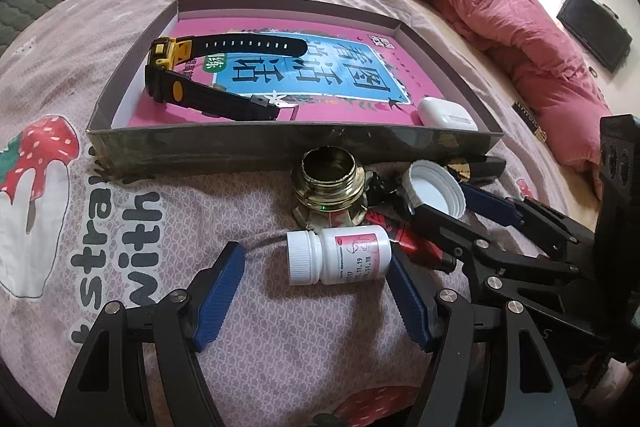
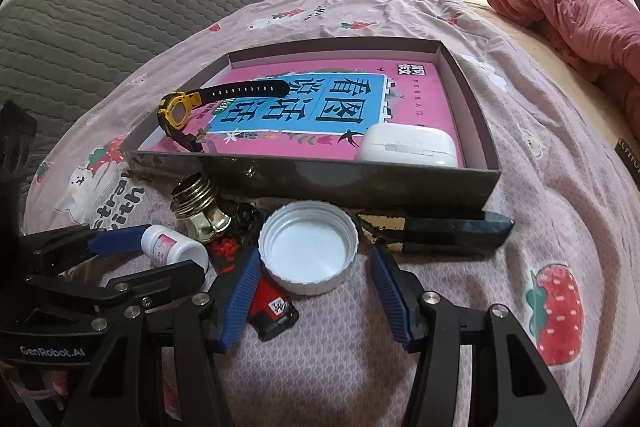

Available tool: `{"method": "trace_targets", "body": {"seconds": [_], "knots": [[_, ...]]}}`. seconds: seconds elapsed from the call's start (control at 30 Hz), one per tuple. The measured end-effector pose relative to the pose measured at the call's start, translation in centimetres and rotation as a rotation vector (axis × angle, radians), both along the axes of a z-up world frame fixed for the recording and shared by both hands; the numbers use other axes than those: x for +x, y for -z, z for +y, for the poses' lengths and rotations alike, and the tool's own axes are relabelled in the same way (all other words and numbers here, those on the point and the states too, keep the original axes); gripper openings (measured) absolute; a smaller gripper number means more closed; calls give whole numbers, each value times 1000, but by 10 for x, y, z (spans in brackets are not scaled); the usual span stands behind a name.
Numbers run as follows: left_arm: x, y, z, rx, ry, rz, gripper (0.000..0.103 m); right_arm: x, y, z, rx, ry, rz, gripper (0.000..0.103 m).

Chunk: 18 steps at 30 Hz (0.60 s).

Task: Organize rigid objects
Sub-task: 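Grasp the white pill bottle with the left tool while the right tool grasps the white bottle cap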

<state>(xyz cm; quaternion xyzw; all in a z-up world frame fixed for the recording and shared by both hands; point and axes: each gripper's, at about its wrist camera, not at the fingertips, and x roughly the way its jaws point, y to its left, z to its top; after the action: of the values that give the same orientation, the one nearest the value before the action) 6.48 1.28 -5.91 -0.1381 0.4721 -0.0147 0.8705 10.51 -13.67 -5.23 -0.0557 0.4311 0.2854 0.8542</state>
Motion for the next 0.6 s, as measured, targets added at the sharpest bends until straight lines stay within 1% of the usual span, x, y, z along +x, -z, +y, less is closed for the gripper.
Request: {"method": "trace_targets", "body": {"seconds": [0.03,0.1,0.13,0.17,0.3,0.37,0.43,0.6], "knots": [[0,0,-1,4,1,-3,73,0,0,-1,10,-1,3,56],[0,-1,-2,15,3,-6,68,-1,0,-2,14,-8,-3,56],[0,-2,-3,24,2,-9,62,-1,0,-2,16,-12,-6,51],[0,-2,-3,35,1,-9,59,-2,-1,-2,14,-14,-14,49],[1,-4,-2,35,-1,-8,55,-4,-6,-3,23,-16,-35,49],[0,-6,-2,41,0,-11,50,-3,-9,-8,52,-8,-28,49],[-1,-8,-2,40,1,-15,47,-2,-12,-11,74,-2,-24,49],[-6,-12,-2,37,2,-23,47,-4,-18,-14,81,3,-39,49]]}}
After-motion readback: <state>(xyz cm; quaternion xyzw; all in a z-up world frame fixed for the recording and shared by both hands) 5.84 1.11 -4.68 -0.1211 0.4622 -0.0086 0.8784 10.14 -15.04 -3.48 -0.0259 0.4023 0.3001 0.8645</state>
